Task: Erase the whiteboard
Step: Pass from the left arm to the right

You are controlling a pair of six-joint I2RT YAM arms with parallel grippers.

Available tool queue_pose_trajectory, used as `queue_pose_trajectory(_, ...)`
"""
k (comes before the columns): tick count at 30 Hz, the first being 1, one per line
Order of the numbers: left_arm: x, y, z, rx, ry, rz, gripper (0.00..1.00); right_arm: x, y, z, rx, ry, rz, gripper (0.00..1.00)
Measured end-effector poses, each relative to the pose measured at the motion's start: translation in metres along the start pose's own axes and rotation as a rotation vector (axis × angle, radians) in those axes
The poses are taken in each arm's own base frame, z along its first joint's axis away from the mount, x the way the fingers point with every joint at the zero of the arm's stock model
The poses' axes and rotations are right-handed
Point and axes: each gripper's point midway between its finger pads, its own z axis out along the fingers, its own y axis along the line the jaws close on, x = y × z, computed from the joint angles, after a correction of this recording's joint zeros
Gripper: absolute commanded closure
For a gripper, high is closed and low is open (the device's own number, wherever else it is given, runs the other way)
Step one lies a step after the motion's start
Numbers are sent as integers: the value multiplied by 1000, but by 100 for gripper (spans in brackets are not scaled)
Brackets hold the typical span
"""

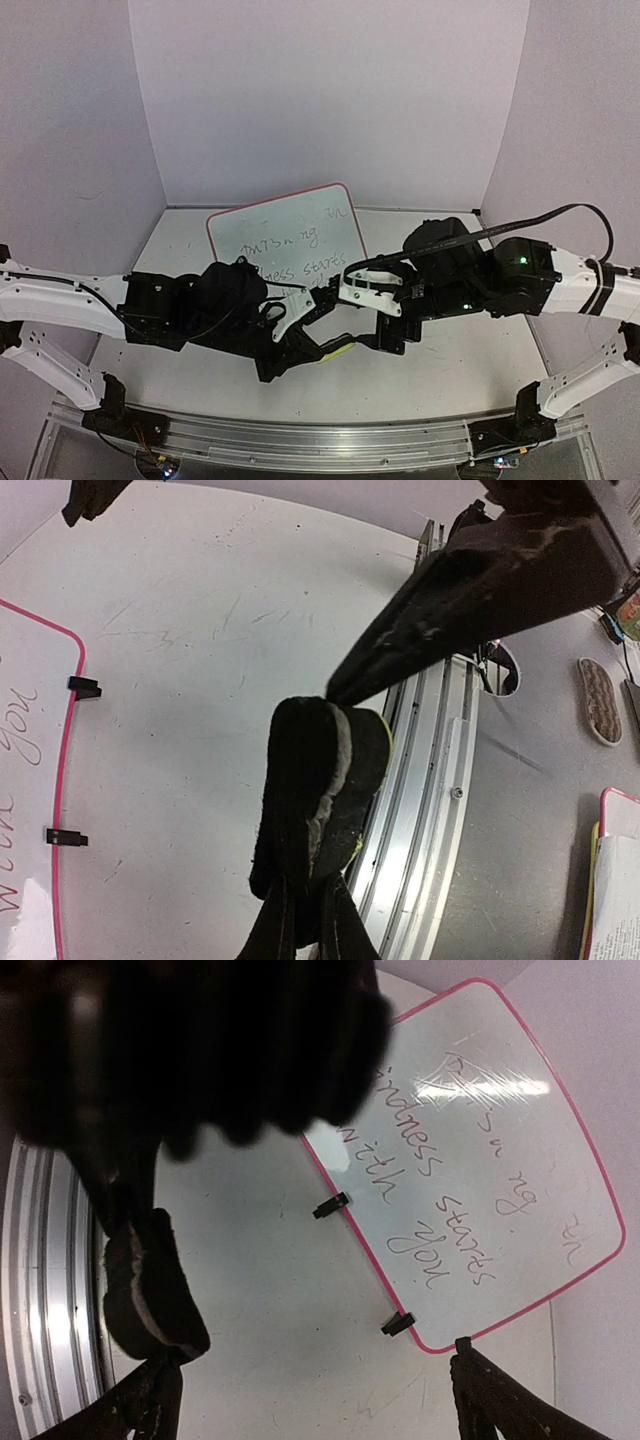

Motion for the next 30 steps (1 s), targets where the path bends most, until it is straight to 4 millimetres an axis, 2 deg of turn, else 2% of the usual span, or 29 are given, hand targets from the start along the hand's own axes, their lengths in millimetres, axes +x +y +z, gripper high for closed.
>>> queue_pose_trajectory(10,-9,-5,-13,29,-36,19,100,-20,24,-27,-144,-142,-76,14)
queue_pose_trajectory(17,-9,-9,-13,50,-33,20,100,-15,42,-8,-217,-150,-91,23)
queue_pose_trajectory(22,-9,-10,-13,57,-32,20,100,-18,49,6,-250,-157,-100,37)
queue_pose_trajectory(26,-9,-10,-13,58,-32,20,100,-24,54,8,-269,-197,-103,60)
queue_pose_trajectory(30,-8,-11,-13,61,-31,20,100,-25,60,9,-295,-219,-100,67)
